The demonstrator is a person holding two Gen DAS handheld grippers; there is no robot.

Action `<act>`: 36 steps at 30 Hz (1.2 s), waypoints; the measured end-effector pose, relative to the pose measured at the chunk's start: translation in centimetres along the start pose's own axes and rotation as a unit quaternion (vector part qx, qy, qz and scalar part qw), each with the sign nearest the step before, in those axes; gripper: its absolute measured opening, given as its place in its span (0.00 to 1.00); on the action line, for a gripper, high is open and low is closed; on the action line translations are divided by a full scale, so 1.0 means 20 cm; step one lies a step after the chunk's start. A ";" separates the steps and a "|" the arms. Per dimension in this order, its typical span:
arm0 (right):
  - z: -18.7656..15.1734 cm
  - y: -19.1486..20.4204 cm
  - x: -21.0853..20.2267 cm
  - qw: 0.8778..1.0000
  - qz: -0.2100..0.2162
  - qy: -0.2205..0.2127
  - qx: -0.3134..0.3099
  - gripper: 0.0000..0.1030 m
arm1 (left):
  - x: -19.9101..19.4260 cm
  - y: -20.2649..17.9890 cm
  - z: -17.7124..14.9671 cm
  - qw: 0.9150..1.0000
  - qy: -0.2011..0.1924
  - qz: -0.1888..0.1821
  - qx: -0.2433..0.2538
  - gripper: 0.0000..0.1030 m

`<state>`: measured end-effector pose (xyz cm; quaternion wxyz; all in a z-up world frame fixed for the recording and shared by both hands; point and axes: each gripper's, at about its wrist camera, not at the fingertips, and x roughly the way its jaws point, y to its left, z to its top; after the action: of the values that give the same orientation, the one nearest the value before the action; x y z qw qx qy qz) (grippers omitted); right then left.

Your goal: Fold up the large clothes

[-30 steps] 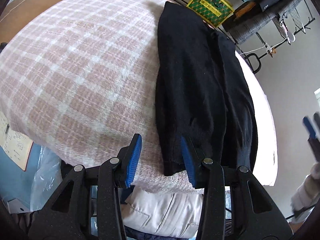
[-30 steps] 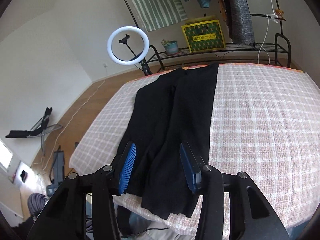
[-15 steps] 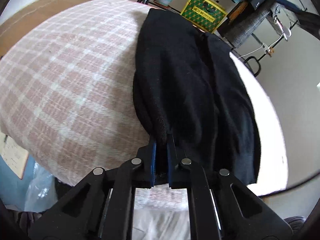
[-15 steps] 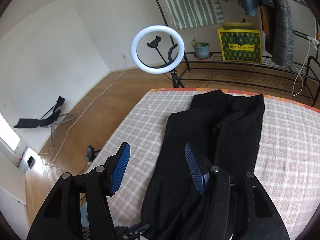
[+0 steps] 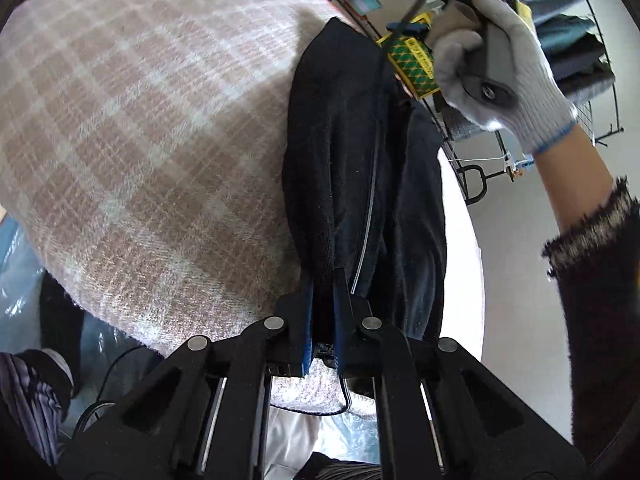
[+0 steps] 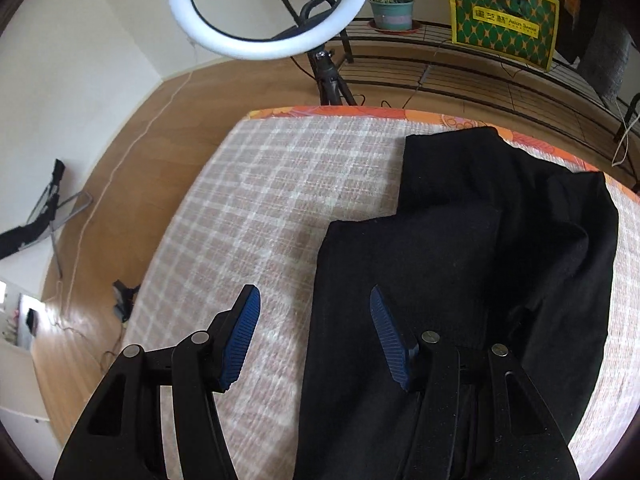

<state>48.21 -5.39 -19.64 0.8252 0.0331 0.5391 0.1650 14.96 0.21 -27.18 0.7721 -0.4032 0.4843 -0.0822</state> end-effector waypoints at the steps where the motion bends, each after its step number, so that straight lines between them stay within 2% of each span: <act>1: 0.02 0.03 0.07 1.000 -0.007 0.005 -0.010 0.55 | 0.02 0.02 0.01 1.000 0.003 0.002 -0.007 0.06; 3: 0.05 0.09 0.18 0.999 -0.018 0.013 -0.028 0.55 | 0.04 0.02 0.01 1.000 0.002 0.013 -0.003 0.06; 7: 0.08 0.16 0.39 0.995 -0.077 0.019 -0.053 0.55 | 0.08 -0.02 0.03 0.999 -0.009 0.037 0.033 0.06; 11: 0.09 0.15 0.54 0.992 -0.097 0.039 -0.063 0.55 | 0.11 -0.04 0.05 0.998 -0.012 0.046 0.049 0.05; 15: 0.08 0.14 0.57 0.989 -0.106 0.050 -0.089 0.55 | 0.11 -0.03 0.07 0.997 -0.014 0.051 0.049 0.05; 18: 0.07 0.13 0.56 0.985 -0.109 0.061 -0.117 0.42 | 0.11 -0.01 0.08 0.998 -0.013 0.050 0.046 0.05; 20: 0.07 0.11 0.55 0.982 -0.122 0.064 -0.131 0.16 | 0.11 0.00 0.08 0.998 -0.015 0.049 0.047 0.05; 22: 0.08 0.08 0.54 0.980 -0.125 0.068 -0.137 0.05 | 0.09 0.00 0.07 0.997 -0.019 0.050 0.052 0.05; 24: 0.08 0.07 0.53 0.978 -0.125 0.071 -0.151 0.02 | 0.05 -0.01 0.04 0.997 -0.022 0.049 0.053 0.05; 27: 0.07 0.08 0.51 0.969 -0.152 0.065 -0.183 0.02 | 0.01 0.00 0.03 0.997 -0.028 0.048 0.056 0.05; 29: 0.08 0.06 0.45 0.973 -0.143 0.048 -0.176 0.01 | -0.02 -0.01 0.02 0.996 -0.037 0.046 0.063 0.05; 32: 0.14 0.00 0.30 0.985 -0.097 0.015 -0.141 0.01 | -0.07 -0.06 0.01 0.993 -0.055 0.048 0.093 0.05; 36: 0.17 -0.15 0.12 0.992 -0.061 -0.017 -0.112 0.01 | -0.11 -0.13 -0.02 0.988 -0.071 0.050 0.130 0.05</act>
<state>52.84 -6.99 -21.06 0.8414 -0.0899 0.5040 0.1729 14.09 -0.59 -23.90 0.8535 -0.2797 0.4329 -0.0770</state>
